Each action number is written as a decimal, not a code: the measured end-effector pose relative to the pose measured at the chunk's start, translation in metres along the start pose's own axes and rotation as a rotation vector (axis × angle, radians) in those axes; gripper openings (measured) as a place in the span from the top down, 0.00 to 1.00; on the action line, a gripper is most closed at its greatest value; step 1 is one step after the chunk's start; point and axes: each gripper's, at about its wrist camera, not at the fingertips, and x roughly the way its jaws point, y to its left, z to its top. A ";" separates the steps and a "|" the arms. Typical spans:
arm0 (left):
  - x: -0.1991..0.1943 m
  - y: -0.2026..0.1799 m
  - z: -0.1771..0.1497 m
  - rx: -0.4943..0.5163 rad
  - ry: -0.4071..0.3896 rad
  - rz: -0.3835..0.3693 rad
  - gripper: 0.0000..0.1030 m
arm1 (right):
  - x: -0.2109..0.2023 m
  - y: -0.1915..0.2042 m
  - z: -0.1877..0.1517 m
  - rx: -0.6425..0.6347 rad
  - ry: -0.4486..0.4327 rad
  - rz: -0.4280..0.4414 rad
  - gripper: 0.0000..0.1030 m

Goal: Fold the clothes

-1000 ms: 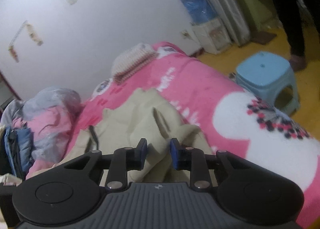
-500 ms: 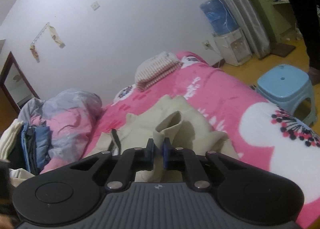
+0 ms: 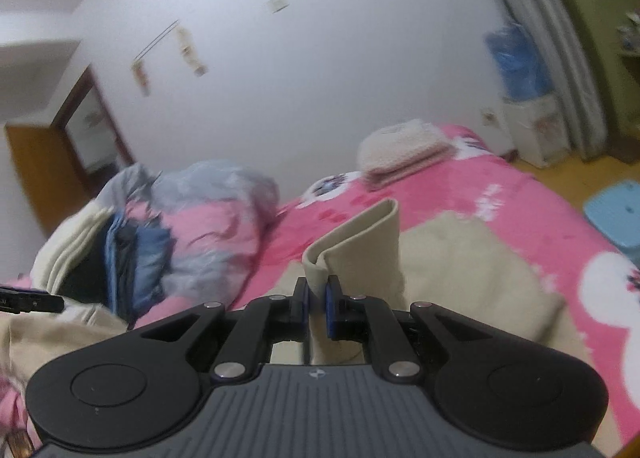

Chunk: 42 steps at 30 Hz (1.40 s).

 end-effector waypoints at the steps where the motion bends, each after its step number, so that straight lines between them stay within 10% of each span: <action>1: 0.007 0.002 -0.012 -0.067 0.021 -0.041 0.09 | 0.004 0.010 -0.001 -0.016 0.008 0.010 0.92; 14: 0.072 0.053 -0.134 -0.818 0.139 -0.446 0.10 | 0.055 0.105 -0.082 -0.080 0.317 0.171 0.83; 18: 0.082 0.052 -0.140 -0.823 0.153 -0.452 0.10 | 0.063 0.103 -0.102 -0.035 0.464 0.217 0.75; 27: 0.095 0.004 -0.137 -0.550 0.182 -0.392 0.13 | 0.007 0.033 -0.081 0.420 0.481 0.403 0.64; 33: 0.103 -0.034 -0.136 -0.327 0.199 -0.286 0.24 | -0.022 0.000 -0.080 0.405 0.389 0.194 0.46; 42: 0.112 -0.050 -0.134 -0.286 0.132 -0.232 0.35 | -0.007 -0.032 -0.100 0.598 0.380 0.190 0.46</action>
